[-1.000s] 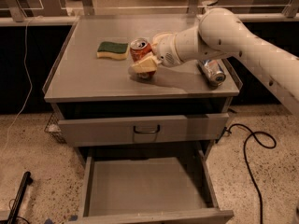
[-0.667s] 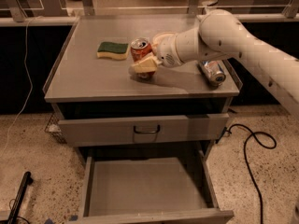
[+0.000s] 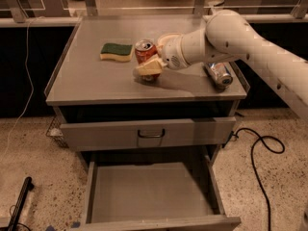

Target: Pick coke can from middle drawer and place on counter

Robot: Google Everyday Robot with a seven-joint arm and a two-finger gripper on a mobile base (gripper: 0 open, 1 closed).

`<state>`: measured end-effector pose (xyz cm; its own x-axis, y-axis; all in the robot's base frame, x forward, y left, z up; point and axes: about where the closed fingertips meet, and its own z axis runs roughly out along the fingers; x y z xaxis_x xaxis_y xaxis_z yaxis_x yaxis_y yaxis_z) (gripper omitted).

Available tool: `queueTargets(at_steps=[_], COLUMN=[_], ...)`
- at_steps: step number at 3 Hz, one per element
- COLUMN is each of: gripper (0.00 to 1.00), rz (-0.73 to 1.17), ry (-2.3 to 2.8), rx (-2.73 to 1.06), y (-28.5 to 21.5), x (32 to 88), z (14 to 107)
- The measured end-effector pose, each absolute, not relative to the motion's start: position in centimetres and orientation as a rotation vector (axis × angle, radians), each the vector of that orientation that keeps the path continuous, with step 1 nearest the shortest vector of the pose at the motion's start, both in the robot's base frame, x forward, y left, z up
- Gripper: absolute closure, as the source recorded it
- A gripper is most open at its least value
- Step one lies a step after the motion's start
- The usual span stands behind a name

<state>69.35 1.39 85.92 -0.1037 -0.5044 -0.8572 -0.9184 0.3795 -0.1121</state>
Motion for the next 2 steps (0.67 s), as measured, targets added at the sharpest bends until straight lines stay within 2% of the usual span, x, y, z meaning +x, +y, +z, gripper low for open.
queueTargets(at_steps=[1,2], gripper=[0.22,0.00], rz=[0.585,0.585], ry=[1.750,1.750], rx=[-1.254,-1.254], y=[1.39,1.39], x=[69.35,69.34], z=[85.92,85.91])
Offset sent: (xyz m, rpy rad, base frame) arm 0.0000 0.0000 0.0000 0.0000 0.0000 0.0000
